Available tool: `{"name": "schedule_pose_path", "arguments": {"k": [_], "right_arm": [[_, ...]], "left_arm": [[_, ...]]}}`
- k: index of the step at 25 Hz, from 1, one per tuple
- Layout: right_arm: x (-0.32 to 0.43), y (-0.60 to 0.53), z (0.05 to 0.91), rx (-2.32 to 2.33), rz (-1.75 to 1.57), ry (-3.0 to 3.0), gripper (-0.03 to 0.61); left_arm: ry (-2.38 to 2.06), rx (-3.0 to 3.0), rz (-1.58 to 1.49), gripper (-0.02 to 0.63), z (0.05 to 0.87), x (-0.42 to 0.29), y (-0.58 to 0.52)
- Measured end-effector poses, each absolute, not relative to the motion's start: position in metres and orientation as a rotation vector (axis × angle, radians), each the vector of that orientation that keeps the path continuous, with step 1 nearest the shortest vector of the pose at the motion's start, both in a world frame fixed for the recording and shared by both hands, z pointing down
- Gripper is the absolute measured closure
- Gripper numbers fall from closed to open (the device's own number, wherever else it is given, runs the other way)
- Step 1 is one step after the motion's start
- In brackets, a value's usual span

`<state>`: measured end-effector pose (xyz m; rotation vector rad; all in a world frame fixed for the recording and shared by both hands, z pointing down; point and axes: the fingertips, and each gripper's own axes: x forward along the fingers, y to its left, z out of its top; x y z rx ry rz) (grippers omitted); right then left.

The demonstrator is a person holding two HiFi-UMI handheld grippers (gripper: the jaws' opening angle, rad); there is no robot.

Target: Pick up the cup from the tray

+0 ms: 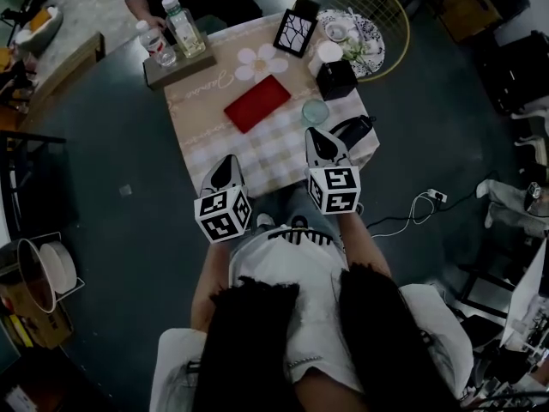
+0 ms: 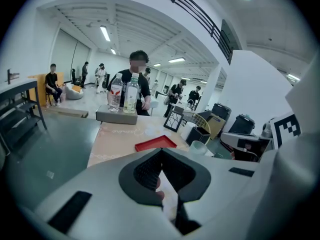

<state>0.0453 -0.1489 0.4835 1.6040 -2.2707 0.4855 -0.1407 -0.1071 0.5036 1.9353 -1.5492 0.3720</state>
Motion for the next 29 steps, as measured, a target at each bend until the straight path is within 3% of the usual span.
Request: {"name": "schedule_pose_path", "arguments": {"k": [29], "right_arm": [[0.052, -0.080, 0.485, 1.535, 0.482, -2.269, 0.572]], "left_arm": [[-1.550, 1.988, 0.430, 0.607, 0.504, -0.133, -0.060]]}}
